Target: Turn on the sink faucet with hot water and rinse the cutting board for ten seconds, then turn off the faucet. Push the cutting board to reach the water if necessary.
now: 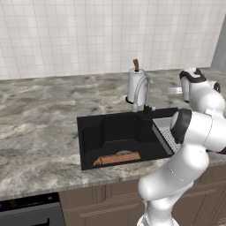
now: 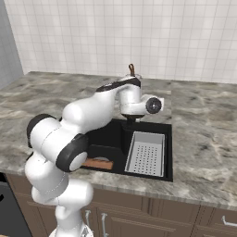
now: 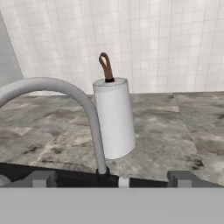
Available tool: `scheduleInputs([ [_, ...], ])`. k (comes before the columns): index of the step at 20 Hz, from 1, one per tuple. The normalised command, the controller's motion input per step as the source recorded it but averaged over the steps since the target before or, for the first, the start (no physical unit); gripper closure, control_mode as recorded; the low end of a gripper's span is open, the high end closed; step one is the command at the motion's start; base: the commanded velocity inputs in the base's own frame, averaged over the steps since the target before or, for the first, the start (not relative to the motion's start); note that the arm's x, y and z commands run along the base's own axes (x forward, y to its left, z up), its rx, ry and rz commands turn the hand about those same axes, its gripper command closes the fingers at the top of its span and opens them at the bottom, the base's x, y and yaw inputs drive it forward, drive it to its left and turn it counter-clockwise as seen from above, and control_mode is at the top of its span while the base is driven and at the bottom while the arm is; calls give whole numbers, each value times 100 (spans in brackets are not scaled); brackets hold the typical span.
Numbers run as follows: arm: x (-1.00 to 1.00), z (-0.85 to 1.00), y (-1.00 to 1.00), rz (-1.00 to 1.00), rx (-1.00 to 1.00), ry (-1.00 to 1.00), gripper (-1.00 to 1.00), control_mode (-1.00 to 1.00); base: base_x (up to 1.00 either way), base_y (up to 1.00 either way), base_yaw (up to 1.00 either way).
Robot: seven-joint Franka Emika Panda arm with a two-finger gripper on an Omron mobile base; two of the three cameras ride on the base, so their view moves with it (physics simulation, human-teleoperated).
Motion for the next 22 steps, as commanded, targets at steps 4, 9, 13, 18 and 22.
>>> scheduleInputs([
  [4, -3, -36, -11, 13, -3, -23, -100, -100, 0, 0, 0],
  [9, 0, -7, 0, 1, -2, -10, -100, -100, 0, 0, 0],
  [13, 0, -3, 0, 0, 0, 0, -100, -100, 0, 0, 0],
  [18, 0, -9, 0, 0, 0, 0, -100, -100, 0, 0, 0],
  [22, 0, -12, 0, 0, 0, 0, -100, -100, 0, 0, 0],
])
